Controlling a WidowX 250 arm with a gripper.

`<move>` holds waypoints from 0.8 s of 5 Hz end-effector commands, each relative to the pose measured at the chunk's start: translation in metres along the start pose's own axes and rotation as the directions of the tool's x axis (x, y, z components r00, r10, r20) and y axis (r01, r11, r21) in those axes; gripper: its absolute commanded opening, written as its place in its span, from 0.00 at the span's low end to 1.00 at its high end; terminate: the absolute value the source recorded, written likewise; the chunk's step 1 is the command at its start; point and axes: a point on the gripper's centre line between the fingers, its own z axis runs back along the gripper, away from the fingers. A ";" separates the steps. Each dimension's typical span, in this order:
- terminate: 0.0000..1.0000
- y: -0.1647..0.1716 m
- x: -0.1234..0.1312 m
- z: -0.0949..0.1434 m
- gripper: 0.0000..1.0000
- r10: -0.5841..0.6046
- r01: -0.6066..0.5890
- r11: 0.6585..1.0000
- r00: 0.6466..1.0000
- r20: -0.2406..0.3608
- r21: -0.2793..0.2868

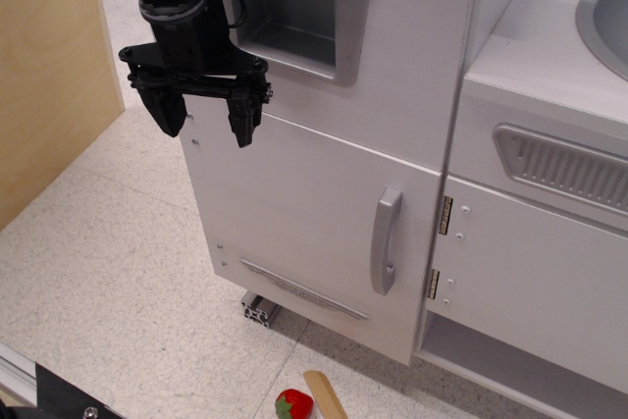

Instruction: Open low fridge

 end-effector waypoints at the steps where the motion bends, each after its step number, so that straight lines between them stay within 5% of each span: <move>1: 0.00 0.000 0.000 0.000 1.00 0.000 0.000 1.000 1.000 0.000 0.000; 4: 0.00 -0.085 -0.050 -0.038 1.00 -0.275 0.276 0.958 0.961 0.022 -0.074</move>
